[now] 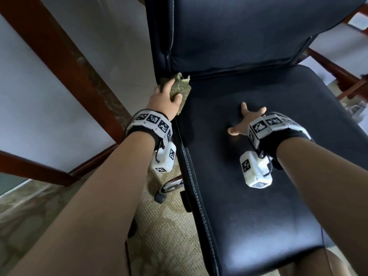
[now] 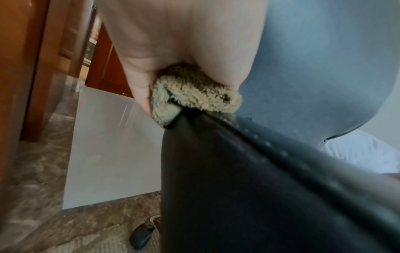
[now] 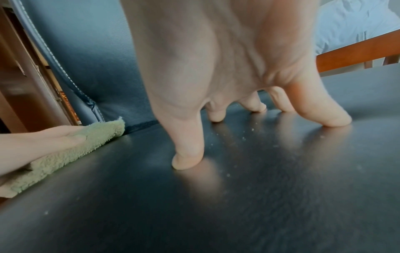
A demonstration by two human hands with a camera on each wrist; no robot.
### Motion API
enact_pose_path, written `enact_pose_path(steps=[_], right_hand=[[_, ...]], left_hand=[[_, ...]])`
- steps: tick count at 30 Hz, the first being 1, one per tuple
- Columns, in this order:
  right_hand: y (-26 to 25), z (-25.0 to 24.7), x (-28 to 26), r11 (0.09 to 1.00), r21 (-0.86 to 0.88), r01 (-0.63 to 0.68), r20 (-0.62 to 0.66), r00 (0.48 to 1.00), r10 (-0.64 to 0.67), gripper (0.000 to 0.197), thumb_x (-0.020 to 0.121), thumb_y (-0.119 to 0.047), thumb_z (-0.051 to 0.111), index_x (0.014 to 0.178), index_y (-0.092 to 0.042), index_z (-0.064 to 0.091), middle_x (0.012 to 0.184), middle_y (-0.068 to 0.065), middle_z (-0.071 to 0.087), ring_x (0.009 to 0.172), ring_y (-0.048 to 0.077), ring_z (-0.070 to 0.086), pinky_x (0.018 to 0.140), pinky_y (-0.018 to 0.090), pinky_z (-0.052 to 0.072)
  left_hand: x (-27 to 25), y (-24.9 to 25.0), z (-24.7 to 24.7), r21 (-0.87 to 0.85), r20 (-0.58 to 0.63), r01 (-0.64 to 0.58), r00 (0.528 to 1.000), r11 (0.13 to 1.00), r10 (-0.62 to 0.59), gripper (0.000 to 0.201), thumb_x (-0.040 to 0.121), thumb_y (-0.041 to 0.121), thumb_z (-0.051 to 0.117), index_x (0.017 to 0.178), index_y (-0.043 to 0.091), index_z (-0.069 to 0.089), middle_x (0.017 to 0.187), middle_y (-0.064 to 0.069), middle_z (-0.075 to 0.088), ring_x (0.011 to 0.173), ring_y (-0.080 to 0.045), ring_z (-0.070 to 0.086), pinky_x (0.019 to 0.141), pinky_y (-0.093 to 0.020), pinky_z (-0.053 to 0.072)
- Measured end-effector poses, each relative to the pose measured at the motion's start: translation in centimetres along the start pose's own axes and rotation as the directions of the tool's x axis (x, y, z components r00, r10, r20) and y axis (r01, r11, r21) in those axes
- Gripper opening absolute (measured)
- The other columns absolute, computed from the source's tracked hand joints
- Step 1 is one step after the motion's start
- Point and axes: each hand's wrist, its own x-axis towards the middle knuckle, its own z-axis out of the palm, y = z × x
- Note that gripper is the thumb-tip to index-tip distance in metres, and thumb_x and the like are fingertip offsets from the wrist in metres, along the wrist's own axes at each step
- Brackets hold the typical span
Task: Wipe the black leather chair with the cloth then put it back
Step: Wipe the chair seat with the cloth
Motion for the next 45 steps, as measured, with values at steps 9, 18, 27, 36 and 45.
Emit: enact_pose_path(steps=[9, 18, 27, 36, 45], right_hand=[[-0.6, -0.4, -1.3, 1.000, -0.029, 0.005, -0.020, 1.000, -0.006, 0.104, 0.079, -0.052, 0.063, 0.147, -0.028, -0.011, 0.149, 0.031, -0.012, 0.138, 0.049, 0.006, 0.112, 0.056, 0.015], [-0.5, -0.8, -2.1, 0.998, -0.053, 0.021, -0.049, 0.999, -0.023, 0.102, 0.081, -0.052, 0.062, 0.148, -0.025, -0.010, 0.150, 0.032, -0.006, 0.140, 0.044, -0.002, 0.111, 0.054, 0.010], [-0.1, -0.4, -1.3, 1.000, -0.011, 0.016, -0.039, 0.999, -0.016, 0.101, 0.080, -0.051, 0.063, 0.147, -0.030, -0.010, 0.151, 0.028, -0.014, 0.136, 0.051, 0.010, 0.109, 0.056, 0.016], [-0.1, -0.2, -0.5, 1.000, -0.025, 0.018, -0.056, 0.998, -0.019, 0.103, 0.079, -0.054, 0.062, 0.147, -0.029, -0.011, 0.149, 0.031, -0.013, 0.137, 0.051, 0.010, 0.110, 0.057, 0.016], [0.0, 0.1, -0.8, 1.000, 0.001, 0.008, -0.071, 0.997, -0.008, 0.104, 0.075, -0.056, 0.065, 0.146, -0.035, -0.009, 0.152, 0.025, -0.012, 0.137, 0.050, 0.010, 0.110, 0.060, 0.016]], left_hand=[[-4.4, -0.8, -0.4, -0.035, 0.074, -0.049, 0.996, 0.998, 0.051, 0.056, 0.095, 0.035, 0.046, 0.147, 0.032, 0.023, 0.150, -0.006, 0.026, 0.129, -0.024, 0.041, 0.099, -0.028, 0.035], [-10.6, -1.0, 0.6, 0.064, 0.160, -0.162, 0.976, 0.985, 0.151, 0.062, 0.094, 0.035, 0.047, 0.148, 0.032, 0.018, 0.154, -0.011, 0.015, 0.132, -0.030, 0.034, 0.100, -0.036, 0.037], [-8.3, -1.7, 1.1, 0.121, 0.129, -0.167, 0.980, 0.978, 0.151, 0.060, 0.098, 0.025, 0.039, 0.150, 0.029, 0.010, 0.154, -0.012, 0.016, 0.135, -0.031, 0.029, 0.105, -0.043, 0.034], [-0.7, -0.5, 0.3, 0.010, 0.021, 0.047, 0.999, 0.999, -0.047, 0.054, 0.097, 0.022, 0.037, 0.148, 0.033, 0.020, 0.142, -0.014, 0.037, 0.123, -0.033, 0.044, 0.102, -0.038, 0.036], [-5.7, -1.8, -1.4, -0.014, 0.216, -0.143, 0.966, 0.990, 0.143, 0.062, 0.095, 0.027, 0.049, 0.149, 0.028, 0.019, 0.144, -0.010, 0.037, 0.129, -0.025, 0.040, 0.097, -0.021, 0.030]])
